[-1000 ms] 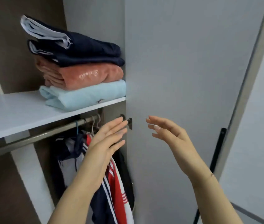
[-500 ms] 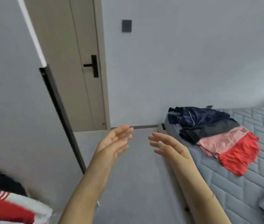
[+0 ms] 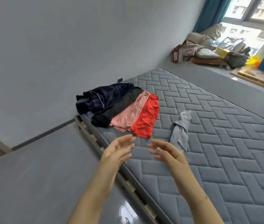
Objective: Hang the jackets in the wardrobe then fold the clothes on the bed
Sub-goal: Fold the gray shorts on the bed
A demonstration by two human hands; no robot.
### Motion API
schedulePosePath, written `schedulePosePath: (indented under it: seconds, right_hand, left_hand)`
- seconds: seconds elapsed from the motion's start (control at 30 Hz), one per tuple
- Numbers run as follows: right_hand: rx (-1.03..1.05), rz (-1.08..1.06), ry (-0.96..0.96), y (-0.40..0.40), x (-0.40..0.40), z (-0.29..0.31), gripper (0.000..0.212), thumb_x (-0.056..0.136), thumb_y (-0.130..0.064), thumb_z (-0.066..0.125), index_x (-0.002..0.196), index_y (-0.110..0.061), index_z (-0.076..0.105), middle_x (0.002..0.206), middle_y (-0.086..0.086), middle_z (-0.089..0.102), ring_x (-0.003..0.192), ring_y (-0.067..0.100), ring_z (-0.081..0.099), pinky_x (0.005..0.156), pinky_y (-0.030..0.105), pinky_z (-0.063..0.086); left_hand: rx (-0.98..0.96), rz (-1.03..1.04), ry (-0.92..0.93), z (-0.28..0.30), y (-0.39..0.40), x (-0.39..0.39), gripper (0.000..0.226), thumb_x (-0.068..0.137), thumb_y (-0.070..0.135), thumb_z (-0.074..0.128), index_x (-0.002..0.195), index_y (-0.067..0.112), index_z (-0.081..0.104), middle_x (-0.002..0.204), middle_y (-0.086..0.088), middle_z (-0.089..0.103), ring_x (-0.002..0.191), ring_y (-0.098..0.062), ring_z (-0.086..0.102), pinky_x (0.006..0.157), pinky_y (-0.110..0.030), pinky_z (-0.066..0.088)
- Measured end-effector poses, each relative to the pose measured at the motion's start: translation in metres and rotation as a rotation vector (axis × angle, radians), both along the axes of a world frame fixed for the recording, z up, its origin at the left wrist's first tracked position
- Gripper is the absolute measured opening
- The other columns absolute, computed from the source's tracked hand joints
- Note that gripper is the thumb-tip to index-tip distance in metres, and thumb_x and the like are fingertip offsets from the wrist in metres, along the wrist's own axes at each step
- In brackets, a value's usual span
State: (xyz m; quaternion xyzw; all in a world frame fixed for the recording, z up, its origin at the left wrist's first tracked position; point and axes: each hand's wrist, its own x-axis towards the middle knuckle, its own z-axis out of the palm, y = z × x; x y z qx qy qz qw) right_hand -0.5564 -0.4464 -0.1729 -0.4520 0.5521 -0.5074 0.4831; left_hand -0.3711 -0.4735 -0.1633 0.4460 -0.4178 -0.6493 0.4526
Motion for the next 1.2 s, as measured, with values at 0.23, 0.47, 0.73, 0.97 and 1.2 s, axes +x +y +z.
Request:
schedulePosePath:
  seconds: [0.23, 0.47, 0.73, 0.97, 1.2]
  right_hand:
    - [0.132, -0.268, -0.055, -0.044, -0.104, -0.034, 0.027, 0.097, -0.002, 0.050, 0.110, -0.014, 0.070, 0.103, 0.000, 0.075, 0.099, 0.015, 0.069, 0.090, 0.028, 0.053]
    - [0.224, -0.485, -0.039, -0.132, -0.165, -0.064, 0.025, 0.097, -0.001, 0.052, 0.109, -0.013, 0.070, 0.101, -0.001, 0.075, 0.099, 0.018, 0.068, 0.088, 0.031, 0.052]
    - [0.269, -0.581, 0.024, -0.263, -0.221, -0.114, 0.026, 0.096, -0.004, 0.054, 0.110, -0.018, 0.070, 0.105, -0.009, 0.073, 0.100, 0.006, 0.066, 0.084, 0.021, 0.054]
    - [0.440, -0.541, 0.194, -0.325, -0.292, -0.243, 0.023, 0.094, -0.009, 0.058, 0.110, -0.024, 0.065, 0.109, -0.005, 0.066, 0.094, 0.009, 0.060, 0.069, 0.007, 0.047]
    - [0.818, -0.550, 0.290, -0.325, -0.368, -0.411, 0.076, 0.089, -0.030, 0.070, 0.149, -0.011, 0.029, 0.147, 0.011, 0.035, 0.131, 0.025, 0.043, 0.105, 0.033, 0.038]
  left_hand:
    - [0.138, -0.155, -0.005, -0.036, -0.093, -0.112, 0.033, 0.093, -0.005, 0.049, 0.112, 0.014, 0.067, 0.109, 0.006, 0.074, 0.109, -0.013, 0.066, 0.096, -0.034, 0.048]
    - [0.237, -0.334, -0.010, -0.088, -0.229, -0.196, 0.033, 0.092, -0.008, 0.048, 0.104, 0.017, 0.067, 0.105, 0.004, 0.074, 0.102, -0.014, 0.067, 0.084, -0.029, 0.050]
    - [0.307, -0.494, -0.102, -0.149, -0.373, -0.269, 0.034, 0.094, -0.006, 0.046, 0.114, 0.016, 0.062, 0.114, 0.002, 0.070, 0.103, -0.011, 0.064, 0.086, -0.027, 0.049]
    - [0.345, -0.550, -0.234, -0.260, -0.428, -0.336, 0.035, 0.094, -0.008, 0.046, 0.125, 0.006, 0.057, 0.118, -0.004, 0.064, 0.101, -0.013, 0.060, 0.080, -0.025, 0.045]
    - [0.520, -0.512, -0.482, -0.417, -0.413, -0.396, 0.028, 0.095, 0.003, 0.057, 0.120, 0.015, 0.055, 0.128, -0.006, 0.060, 0.095, -0.009, 0.055, 0.070, -0.021, 0.042]
